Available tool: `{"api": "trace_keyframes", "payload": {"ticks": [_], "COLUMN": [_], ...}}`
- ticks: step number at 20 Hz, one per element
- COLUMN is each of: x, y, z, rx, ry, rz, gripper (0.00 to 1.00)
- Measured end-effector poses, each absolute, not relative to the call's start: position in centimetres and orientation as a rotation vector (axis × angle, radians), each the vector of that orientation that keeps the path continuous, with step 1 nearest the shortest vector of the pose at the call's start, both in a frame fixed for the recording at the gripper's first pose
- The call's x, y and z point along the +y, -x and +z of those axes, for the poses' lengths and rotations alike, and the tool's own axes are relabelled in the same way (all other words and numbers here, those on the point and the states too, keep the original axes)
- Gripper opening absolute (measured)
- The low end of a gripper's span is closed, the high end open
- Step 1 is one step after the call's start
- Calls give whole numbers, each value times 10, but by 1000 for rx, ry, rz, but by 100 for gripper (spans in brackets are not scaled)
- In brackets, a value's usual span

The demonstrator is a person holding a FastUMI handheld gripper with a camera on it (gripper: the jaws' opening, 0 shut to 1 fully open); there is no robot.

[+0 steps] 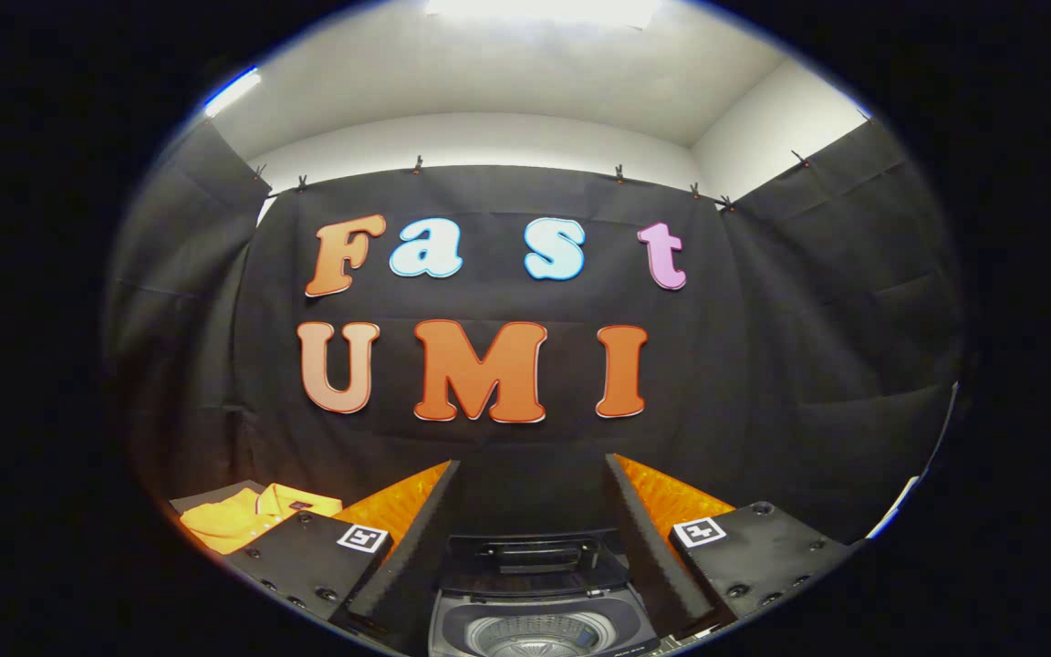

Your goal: Put the clothes into the washing machine and then close the washing machine lid.

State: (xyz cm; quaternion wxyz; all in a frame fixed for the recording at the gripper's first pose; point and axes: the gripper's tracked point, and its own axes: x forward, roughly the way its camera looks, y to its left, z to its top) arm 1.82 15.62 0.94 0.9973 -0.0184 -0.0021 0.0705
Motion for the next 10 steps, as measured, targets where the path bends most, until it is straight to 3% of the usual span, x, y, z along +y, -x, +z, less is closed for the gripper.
{"api": "trace_keyframes", "payload": {"ticks": [10], "x": [337], "y": [-23], "z": [-22], "rx": [55], "ry": [-8], "rz": [382], "gripper": [98]}}
